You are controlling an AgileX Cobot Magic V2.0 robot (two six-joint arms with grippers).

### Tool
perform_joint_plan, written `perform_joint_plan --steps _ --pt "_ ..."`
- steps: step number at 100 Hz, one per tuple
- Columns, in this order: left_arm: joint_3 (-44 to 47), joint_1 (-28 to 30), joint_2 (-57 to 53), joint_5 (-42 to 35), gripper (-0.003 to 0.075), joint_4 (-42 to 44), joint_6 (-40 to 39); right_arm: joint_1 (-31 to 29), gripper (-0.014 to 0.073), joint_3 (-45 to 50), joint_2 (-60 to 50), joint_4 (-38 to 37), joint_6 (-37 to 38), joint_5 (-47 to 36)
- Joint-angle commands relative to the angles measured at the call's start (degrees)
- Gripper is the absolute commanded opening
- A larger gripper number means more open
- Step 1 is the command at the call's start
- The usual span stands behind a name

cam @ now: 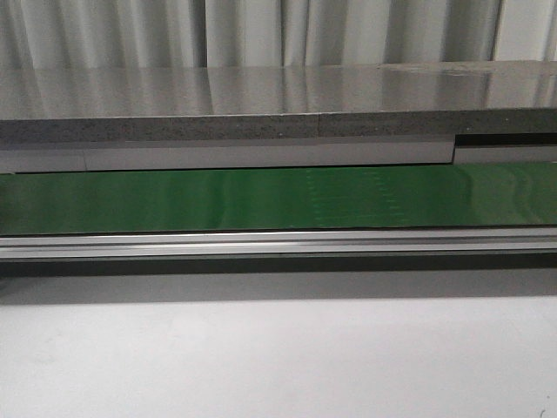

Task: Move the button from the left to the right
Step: 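Lift the button and set it upright on the conveyor belt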

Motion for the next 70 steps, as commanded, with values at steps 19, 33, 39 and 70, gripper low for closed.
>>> perform_joint_plan --steps 19,33,39,70 --pt "-1.78 -0.32 -3.45 -0.78 0.051 -5.31 2.8 -0.23 -0.0067 -0.91 -1.17 -0.47 -0.21 -4.97" --pt "-1.78 -0.32 -5.23 -0.78 0.051 -12.11 7.86 -0.23 -0.0067 -0.91 -1.17 -0.47 -0.21 -4.97" --pt "-1.78 -0.32 -6.25 -0.78 0.051 -13.04 8.88 -0.23 -0.0067 -0.91 -1.17 -0.47 -0.21 -4.97" --pt "0.49 -1.61 -15.36 -5.61 0.0509 -13.58 11.4 -0.23 -0.0067 -0.91 -1.17 -0.47 -0.21 -4.97"
